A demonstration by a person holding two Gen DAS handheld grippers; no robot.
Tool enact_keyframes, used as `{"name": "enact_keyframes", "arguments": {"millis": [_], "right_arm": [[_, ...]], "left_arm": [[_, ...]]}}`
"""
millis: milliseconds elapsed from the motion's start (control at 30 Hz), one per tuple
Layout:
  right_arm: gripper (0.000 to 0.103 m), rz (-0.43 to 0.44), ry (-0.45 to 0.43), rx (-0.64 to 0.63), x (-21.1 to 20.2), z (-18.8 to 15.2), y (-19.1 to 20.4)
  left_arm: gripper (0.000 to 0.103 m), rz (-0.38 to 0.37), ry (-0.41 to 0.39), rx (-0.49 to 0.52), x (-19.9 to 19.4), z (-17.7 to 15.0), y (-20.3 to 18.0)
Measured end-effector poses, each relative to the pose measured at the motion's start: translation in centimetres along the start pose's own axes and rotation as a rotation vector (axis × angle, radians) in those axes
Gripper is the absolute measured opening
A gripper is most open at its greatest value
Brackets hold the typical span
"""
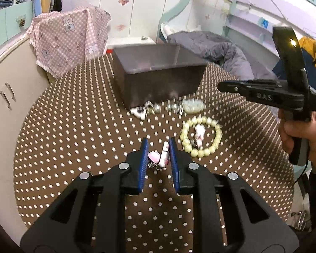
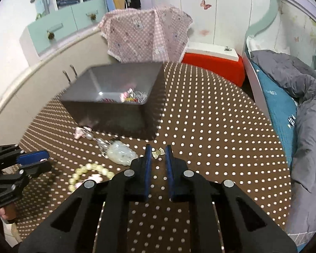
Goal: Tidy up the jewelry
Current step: 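Carry both charms over the grey box and open both tools to drop them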
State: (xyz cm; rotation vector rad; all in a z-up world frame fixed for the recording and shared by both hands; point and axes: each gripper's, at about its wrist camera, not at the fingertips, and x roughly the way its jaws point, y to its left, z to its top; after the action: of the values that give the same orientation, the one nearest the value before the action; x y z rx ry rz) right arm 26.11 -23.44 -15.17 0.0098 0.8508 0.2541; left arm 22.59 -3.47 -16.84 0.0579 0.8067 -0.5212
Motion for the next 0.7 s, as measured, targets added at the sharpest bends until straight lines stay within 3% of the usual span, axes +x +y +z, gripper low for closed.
{"name": "enact_keyframes", "arguments": {"millis": [267,467,700], "right_arm": [[0.011,0.067,-0.107,0.005,-4.6,3.3,0.4],[0.011,0.099,-0.205,-0.030,-7.8,7.4,1.2],[0.012,0.156,-0.213,-0.050,-7.3,10.9,1.8]], "left_arm": [[0.020,0.013,-0.104,-0.039,-3.7,4.4,1.1],[0.020,0.049,-0.188,-0.031,-5.5,10.0,0.6],[0.020,0.054,-0.204,-0.047,-4.5,14.9,0.7]]}}
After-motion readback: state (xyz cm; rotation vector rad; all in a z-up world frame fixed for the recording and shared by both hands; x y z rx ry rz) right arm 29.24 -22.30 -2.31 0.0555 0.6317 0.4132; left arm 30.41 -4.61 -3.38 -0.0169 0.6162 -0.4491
